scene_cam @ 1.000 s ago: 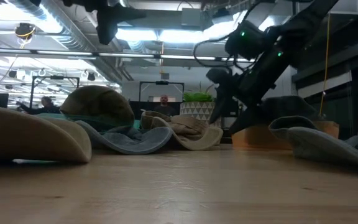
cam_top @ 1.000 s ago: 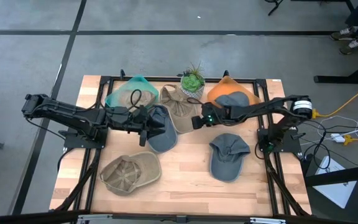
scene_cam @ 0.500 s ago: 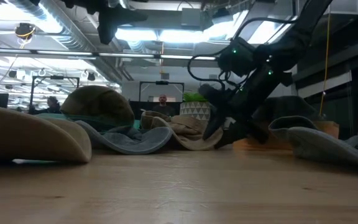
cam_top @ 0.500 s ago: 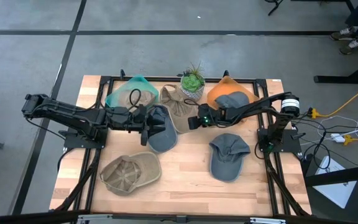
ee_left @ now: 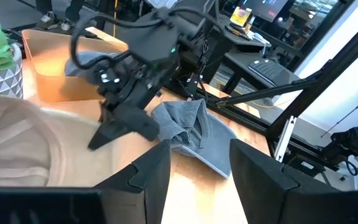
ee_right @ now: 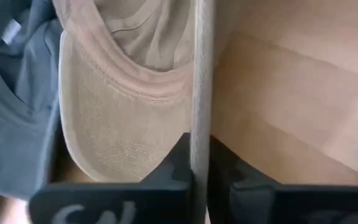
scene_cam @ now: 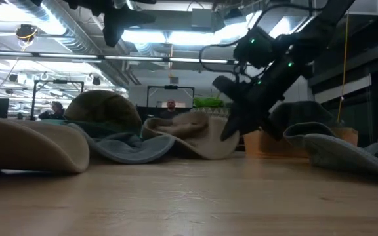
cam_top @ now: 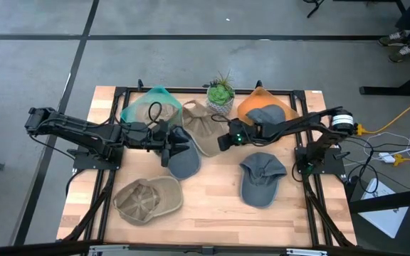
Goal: Pick & Place hat
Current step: Put the top brown cap into the green bin
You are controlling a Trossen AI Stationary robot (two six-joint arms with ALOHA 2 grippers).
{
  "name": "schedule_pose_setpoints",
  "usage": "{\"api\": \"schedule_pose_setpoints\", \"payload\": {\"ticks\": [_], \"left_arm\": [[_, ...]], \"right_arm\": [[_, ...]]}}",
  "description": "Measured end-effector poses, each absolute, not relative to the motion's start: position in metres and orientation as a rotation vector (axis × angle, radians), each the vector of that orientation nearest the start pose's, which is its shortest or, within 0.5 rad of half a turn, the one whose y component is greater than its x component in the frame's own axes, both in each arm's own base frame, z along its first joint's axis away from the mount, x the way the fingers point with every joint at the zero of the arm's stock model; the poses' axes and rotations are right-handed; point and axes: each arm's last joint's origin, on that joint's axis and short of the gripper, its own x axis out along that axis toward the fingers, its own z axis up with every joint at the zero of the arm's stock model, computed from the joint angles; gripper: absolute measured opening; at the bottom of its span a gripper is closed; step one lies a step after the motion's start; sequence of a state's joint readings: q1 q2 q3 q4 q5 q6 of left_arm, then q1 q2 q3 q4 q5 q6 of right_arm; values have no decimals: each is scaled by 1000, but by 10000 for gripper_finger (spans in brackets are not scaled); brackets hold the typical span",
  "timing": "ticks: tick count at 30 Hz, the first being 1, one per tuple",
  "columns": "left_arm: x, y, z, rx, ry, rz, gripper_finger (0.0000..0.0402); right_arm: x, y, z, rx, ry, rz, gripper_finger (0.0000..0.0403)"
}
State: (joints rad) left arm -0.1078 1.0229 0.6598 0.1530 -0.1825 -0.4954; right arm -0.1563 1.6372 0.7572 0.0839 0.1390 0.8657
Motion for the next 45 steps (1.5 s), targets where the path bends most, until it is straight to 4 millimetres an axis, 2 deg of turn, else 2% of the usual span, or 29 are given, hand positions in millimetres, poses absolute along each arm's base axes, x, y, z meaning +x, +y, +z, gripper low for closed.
{"api": "schedule_pose_setpoints", "payload": {"ticks": [7, 13, 18, 24, 30, 37, 45], "left_arm": [[224, -19, 280, -396, 176, 115, 156], [212, -16, 295, -319, 95, 138, 144], [194, -13, 313, -279, -13, 164, 133], [178, -13, 326, -319, -79, 94, 119], [185, -18, 320, -414, -17, -43, 101], [208, -21, 315, -379, -60, -60, 91], [235, -17, 307, -292, -154, 91, 90]], "right_arm": [[274, -38, 191, 532, 659, -624, 13], [250, -18, 238, 256, 566, -500, 13], [232, -4, 266, 14, 491, -374, 13], [224, 4, 289, -28, 329, -397, 13], [227, 6, 303, -42, 190, -394, 14], [229, 7, 303, -33, 180, -390, 14], [245, 14, 295, -26, 161, -368, 15]]}}
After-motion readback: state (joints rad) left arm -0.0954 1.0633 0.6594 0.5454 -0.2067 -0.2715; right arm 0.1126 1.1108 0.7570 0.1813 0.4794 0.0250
